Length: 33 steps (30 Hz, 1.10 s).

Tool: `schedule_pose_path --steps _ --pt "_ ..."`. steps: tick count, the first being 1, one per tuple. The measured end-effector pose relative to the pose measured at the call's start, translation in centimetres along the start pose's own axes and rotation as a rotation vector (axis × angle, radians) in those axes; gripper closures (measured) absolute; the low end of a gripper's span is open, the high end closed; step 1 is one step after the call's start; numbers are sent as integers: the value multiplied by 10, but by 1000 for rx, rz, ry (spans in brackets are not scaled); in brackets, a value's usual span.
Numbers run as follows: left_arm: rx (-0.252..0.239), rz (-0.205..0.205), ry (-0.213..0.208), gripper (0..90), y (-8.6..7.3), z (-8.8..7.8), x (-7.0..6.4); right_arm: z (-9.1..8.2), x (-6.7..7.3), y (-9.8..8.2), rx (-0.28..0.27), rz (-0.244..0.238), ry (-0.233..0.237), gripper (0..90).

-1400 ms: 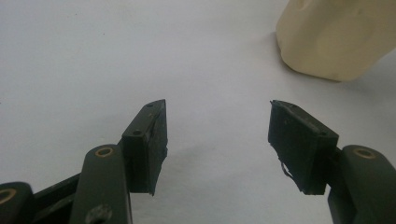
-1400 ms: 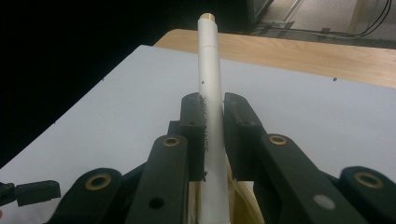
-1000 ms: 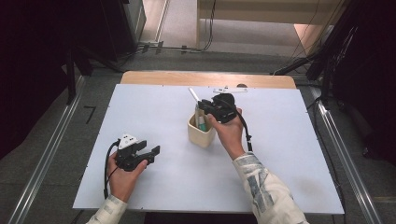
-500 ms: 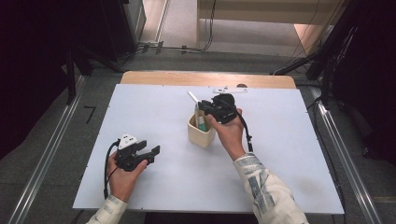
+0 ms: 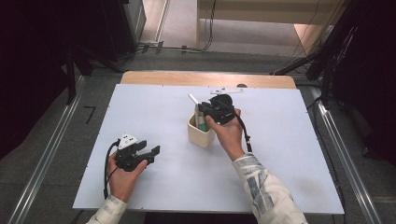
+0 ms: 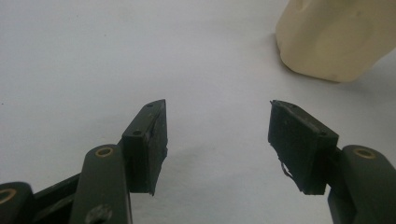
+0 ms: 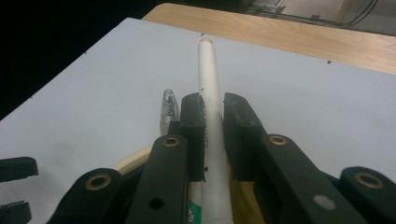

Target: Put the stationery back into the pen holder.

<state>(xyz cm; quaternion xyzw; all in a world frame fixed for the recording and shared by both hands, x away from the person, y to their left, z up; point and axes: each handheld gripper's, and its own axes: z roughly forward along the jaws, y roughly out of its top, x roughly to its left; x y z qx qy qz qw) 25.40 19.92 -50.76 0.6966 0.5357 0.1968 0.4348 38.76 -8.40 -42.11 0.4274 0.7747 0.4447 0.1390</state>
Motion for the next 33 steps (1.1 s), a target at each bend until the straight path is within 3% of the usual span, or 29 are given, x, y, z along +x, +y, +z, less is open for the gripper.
schedule_pose_path --steps 10,33 --pt "-1 2 -2 387 0 0 0 -4 8 -2 -1 -54 -26 765" --pt "-1 1 -1 387 0 0 0 0 3 4 59 -19 2 761"
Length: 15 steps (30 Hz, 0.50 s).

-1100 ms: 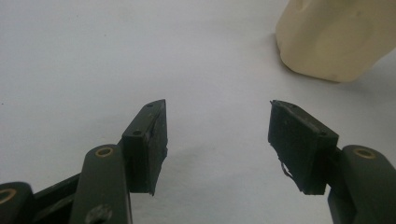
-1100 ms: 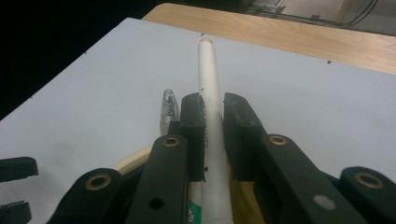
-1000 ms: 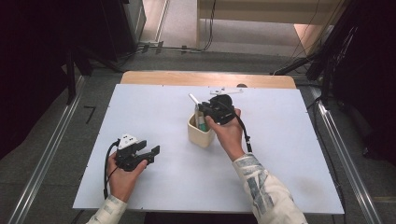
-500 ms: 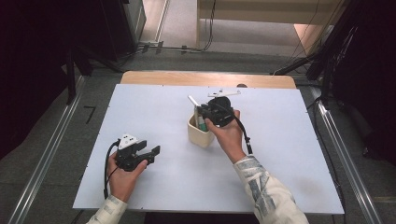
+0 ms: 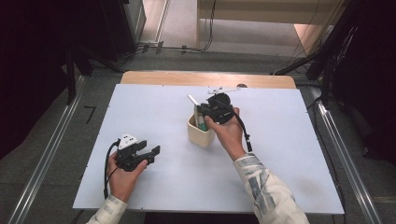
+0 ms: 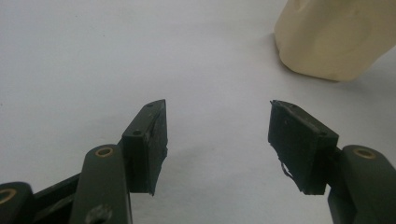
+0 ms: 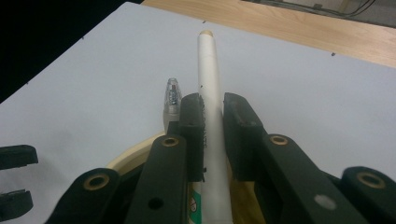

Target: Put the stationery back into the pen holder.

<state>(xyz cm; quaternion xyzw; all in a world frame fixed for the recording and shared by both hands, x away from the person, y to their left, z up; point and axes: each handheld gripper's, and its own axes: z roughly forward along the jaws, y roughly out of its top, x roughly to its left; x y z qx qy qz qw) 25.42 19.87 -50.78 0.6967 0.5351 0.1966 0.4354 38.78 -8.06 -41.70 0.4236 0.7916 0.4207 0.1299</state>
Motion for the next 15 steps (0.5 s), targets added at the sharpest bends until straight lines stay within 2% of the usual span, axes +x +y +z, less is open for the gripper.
schedule_pose_path --steps 3,6,12,14,15 --pt "0 1 -2 387 0 0 0 -3 0 -1 -3 10 -12 764" --pt "0 2 -3 387 0 0 -1 -4 -4 -3 -21 85 26 766" --pt "0 2 -2 387 0 -1 0 -2 -14 -9 -75 273 110 766" --pt "0 1 -2 387 0 -1 0 0 -15 -11 -77 291 121 766" --pt "-1 2 -3 387 0 -1 0 0 -14 -11 -85 290 113 765"
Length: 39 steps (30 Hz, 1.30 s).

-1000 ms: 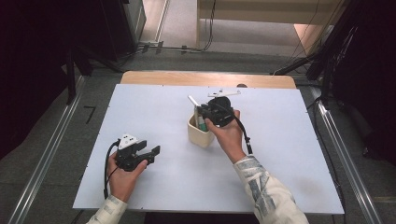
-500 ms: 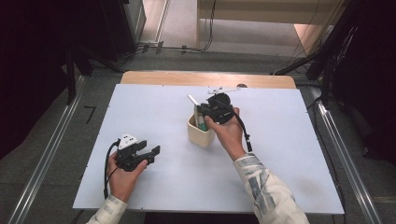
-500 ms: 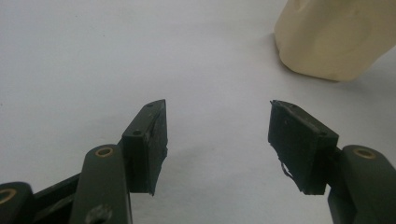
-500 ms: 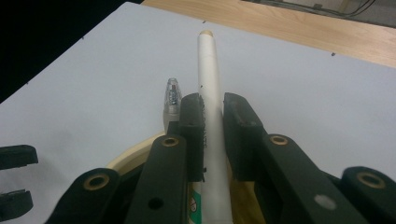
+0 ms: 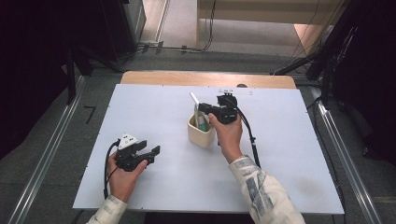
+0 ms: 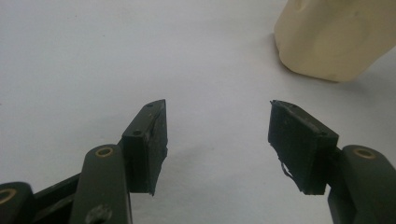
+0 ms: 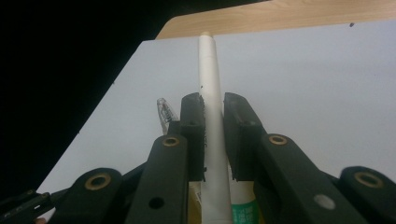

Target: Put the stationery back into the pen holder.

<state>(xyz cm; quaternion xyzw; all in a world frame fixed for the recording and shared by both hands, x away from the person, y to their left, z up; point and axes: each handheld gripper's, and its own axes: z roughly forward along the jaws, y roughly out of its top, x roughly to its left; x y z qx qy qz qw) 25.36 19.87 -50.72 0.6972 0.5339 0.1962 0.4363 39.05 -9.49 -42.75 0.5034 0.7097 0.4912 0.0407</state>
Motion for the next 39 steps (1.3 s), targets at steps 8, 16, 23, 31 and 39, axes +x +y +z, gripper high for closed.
schedule_pose_path --steps 8,16,23,31,39 --pt "0 -1 0 387 0 0 0 0 5 -2 -19 -54 -37 764" --pt "0 1 1 387 0 -1 1 1 10 -5 -41 -101 -81 736" --pt "1 1 1 387 0 0 0 -3 7 -4 -42 -108 -82 715" --pt "-3 -3 2 387 0 -1 0 -8 5 -6 -40 -136 -94 661" --pt "-3 -3 5 386 0 -1 0 -20 4 -10 -44 -231 -91 521"
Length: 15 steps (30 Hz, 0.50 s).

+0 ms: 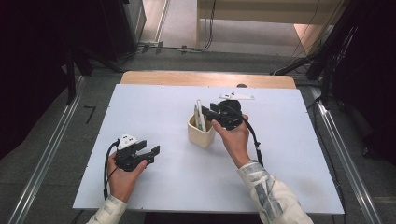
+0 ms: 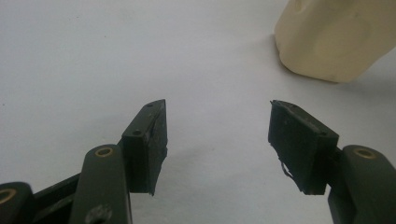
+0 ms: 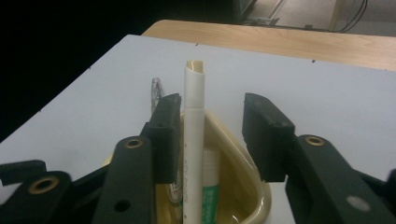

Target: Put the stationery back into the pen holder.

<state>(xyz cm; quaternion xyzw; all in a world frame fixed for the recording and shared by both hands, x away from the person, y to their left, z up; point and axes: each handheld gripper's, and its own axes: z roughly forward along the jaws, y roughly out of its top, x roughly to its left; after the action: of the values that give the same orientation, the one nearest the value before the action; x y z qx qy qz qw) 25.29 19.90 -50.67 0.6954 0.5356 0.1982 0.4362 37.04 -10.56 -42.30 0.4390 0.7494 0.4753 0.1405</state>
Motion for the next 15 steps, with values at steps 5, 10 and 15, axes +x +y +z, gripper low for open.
schedule_pose_path --steps 5,10,15 --pt "-3 -2 2 386 0 0 0 -10 -2 -5 3 -47 16 449" --pt "-6 0 6 385 0 -1 1 -26 -6 -11 -15 -81 36 336" --pt "-13 -8 10 382 0 -2 1 -44 -14 -21 -13 -108 26 254"
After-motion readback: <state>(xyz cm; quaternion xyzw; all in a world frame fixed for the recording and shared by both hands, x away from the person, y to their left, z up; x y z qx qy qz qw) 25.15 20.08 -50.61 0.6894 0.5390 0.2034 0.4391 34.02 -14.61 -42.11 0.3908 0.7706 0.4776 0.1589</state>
